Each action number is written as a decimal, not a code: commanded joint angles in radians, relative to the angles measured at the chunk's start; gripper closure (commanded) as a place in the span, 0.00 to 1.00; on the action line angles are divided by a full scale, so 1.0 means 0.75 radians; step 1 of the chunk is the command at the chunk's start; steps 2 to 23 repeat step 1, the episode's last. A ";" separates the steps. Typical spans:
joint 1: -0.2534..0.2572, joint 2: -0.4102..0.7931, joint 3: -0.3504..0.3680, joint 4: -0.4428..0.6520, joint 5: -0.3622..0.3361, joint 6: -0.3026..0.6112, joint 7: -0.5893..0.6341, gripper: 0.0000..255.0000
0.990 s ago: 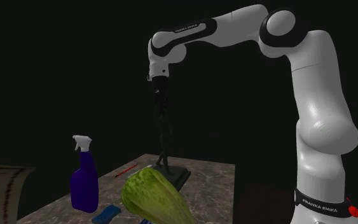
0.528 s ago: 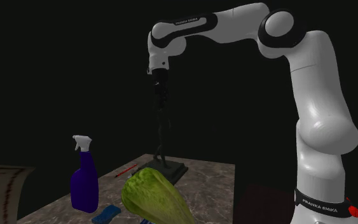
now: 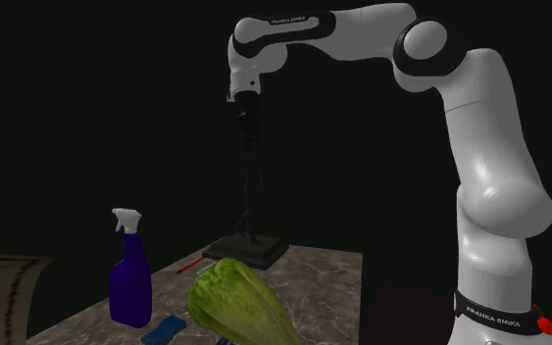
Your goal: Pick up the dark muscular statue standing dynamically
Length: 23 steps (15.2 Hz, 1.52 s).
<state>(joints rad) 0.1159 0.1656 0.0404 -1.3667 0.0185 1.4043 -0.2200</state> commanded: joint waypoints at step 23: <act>0.001 0.003 0.001 0.015 0.000 -0.011 0.002 1.00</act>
